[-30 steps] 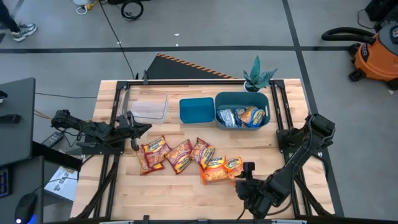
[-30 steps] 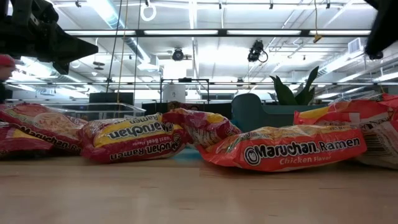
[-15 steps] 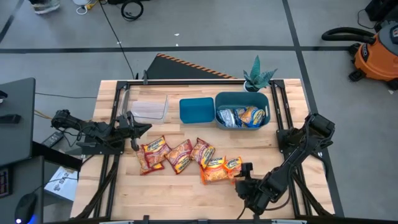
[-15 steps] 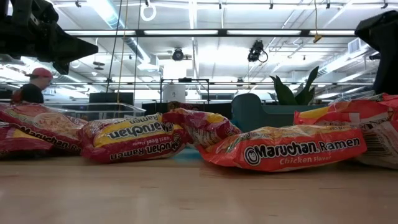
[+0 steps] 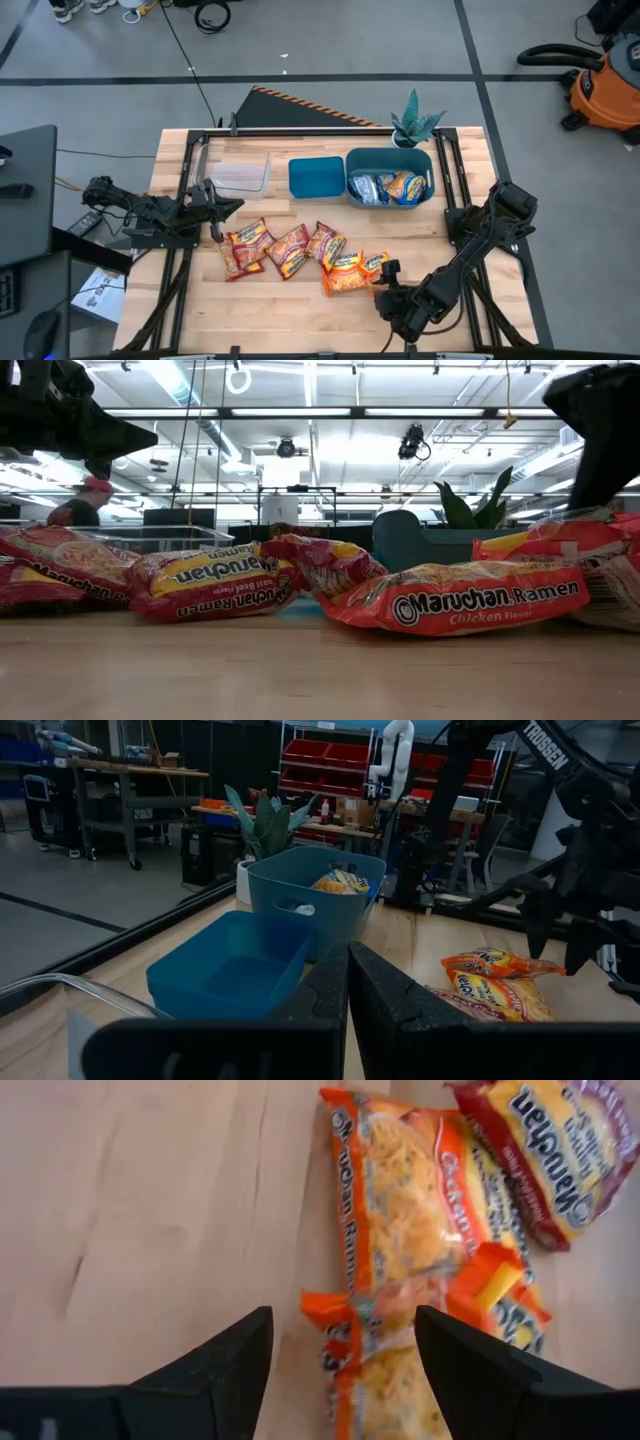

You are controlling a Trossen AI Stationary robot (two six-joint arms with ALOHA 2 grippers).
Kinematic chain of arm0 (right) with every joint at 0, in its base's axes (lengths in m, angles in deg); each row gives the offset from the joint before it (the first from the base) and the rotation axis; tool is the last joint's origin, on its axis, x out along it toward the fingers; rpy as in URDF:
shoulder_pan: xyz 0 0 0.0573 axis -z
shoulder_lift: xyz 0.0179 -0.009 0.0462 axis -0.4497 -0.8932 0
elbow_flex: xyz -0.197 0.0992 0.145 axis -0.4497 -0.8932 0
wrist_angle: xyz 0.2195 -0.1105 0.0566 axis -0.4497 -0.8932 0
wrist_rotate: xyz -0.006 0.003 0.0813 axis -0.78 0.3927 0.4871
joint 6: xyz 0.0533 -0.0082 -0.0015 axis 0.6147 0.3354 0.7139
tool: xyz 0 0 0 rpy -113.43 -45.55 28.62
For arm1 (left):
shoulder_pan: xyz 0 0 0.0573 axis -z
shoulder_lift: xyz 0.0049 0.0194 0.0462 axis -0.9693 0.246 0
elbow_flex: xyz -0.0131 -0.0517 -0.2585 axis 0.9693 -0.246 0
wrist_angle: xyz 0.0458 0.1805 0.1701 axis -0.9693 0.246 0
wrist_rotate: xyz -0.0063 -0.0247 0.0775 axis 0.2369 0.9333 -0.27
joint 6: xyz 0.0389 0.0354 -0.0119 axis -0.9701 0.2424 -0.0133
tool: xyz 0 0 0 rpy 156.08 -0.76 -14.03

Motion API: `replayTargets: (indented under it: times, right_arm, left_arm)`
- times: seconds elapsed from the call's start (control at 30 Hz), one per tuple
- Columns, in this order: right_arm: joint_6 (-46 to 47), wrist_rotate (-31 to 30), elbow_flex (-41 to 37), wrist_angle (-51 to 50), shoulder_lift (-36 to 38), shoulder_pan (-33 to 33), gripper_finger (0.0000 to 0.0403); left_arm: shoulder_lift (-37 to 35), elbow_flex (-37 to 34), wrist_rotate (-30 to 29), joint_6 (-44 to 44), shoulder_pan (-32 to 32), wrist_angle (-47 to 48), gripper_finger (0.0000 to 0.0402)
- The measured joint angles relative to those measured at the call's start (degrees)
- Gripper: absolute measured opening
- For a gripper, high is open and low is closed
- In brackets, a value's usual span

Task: Sort Maruchan noodles
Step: Put the orange noodle pack into the blue bin

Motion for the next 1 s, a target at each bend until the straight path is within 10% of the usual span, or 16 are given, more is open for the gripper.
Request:
replayTargets:
  times: [1.0]
  right_arm:
    - [3.25, -2.97, 2.07, -3.82, 0.02, 0.14, 0.025]
  left_arm:
    - [0.0, 0.0, 0.02, -0.02, 0.0, -0.01, 0.0016]
